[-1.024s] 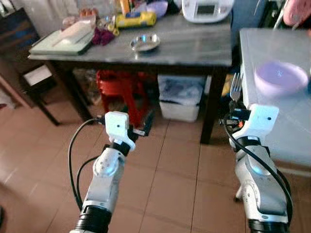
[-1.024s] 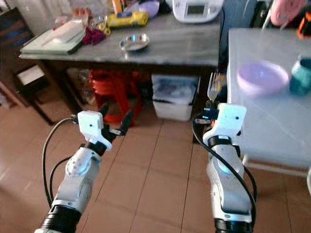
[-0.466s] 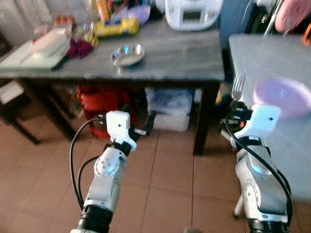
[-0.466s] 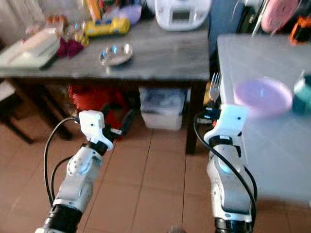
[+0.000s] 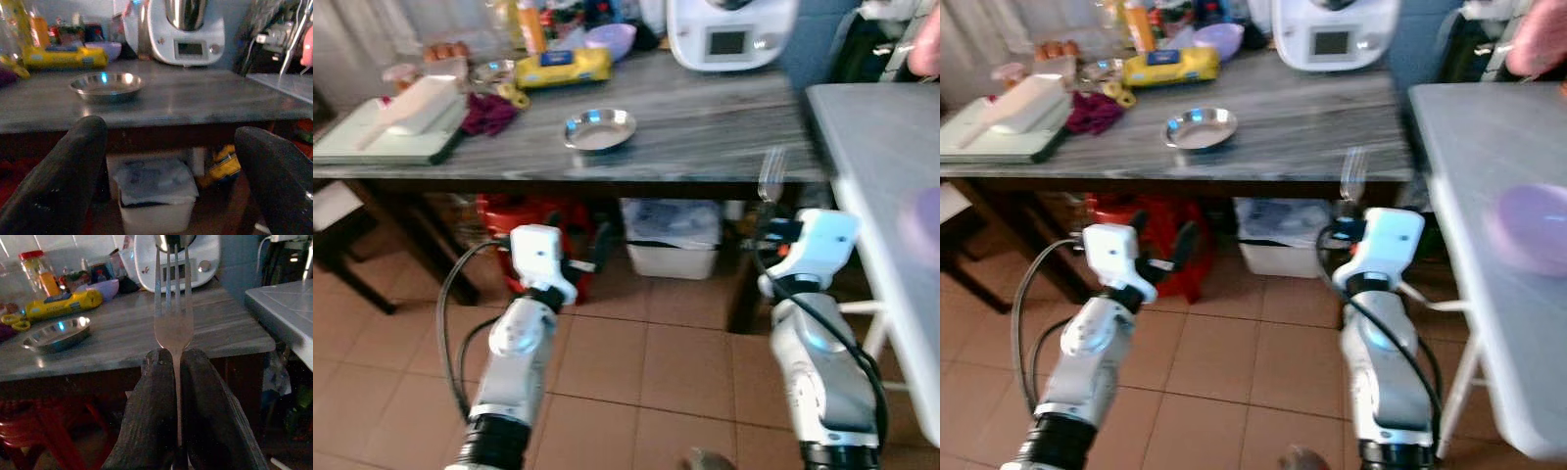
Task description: Setting the table
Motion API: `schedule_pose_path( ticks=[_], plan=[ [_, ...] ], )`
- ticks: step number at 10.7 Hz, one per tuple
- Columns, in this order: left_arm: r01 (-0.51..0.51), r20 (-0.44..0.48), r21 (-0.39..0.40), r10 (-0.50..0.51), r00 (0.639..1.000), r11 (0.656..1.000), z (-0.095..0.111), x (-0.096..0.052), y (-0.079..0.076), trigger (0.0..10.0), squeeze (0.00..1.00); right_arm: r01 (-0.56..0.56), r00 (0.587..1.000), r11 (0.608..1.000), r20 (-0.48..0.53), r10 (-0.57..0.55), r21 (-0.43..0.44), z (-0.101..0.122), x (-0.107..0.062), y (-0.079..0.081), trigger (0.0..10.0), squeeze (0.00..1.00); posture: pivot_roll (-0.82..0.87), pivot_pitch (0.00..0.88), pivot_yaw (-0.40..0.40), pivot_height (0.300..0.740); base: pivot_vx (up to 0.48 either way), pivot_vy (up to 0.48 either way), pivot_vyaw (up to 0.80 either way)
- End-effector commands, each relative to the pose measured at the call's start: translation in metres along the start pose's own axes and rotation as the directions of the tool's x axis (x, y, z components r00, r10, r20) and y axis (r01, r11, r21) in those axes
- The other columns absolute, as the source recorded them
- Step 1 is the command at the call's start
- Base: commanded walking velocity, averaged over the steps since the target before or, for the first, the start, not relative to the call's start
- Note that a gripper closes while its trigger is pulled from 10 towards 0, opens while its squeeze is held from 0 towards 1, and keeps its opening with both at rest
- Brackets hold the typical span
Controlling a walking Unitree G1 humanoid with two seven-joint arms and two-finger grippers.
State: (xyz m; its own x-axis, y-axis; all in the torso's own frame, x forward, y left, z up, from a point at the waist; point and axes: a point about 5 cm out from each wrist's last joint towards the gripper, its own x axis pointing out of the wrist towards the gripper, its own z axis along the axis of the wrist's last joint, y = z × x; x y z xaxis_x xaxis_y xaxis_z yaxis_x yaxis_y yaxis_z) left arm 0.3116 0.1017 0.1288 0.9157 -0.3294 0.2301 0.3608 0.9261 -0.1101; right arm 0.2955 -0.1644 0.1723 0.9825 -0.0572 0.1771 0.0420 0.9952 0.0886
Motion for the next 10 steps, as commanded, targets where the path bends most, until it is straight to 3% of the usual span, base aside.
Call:
schedule_pose_path(
  ticks=[1,6,9,10],
  plan=[
    [-0.003,-0.011,0.019,0.004,1.000,1.000,-0.0003,-0.0026,0.0042,10.0,0.00,-0.002,1.000,1.000,0.008,0.002,0.007,0.0012,-0.0006,0.0020,10.0,0.00,-0.17,0.119,0.096,0.740,0.000,0.454,0.00],
    [0.002,-0.017,0.031,-0.001,1.000,1.000,-0.0016,-0.0050,0.0034,10.0,0.00,-0.010,1.000,1.000,0.005,0.010,0.006,0.0003,-0.0005,0.0033,10.0,0.00,-0.17,0.120,0.092,0.740,0.000,0.451,0.00],
    [0.012,-0.008,0.032,-0.012,1.000,0.999,-0.0008,-0.0056,-0.0006,10.0,0.00,-0.006,1.000,1.000,0.002,0.006,0.005,-0.0008,-0.0019,0.0033,10.0,0.00,-0.17,0.127,0.094,0.740,0.000,0.000,0.00],
    [0.019,0.001,0.029,-0.019,1.000,0.999,0.0003,-0.0069,-0.0011,10.0,0.00,-0.002,1.000,1.000,-0.001,0.002,0.006,-0.0013,-0.0028,0.0024,10.0,0.00,-0.17,0.129,0.095,0.740,0.000,0.000,-0.66]
  ],
)
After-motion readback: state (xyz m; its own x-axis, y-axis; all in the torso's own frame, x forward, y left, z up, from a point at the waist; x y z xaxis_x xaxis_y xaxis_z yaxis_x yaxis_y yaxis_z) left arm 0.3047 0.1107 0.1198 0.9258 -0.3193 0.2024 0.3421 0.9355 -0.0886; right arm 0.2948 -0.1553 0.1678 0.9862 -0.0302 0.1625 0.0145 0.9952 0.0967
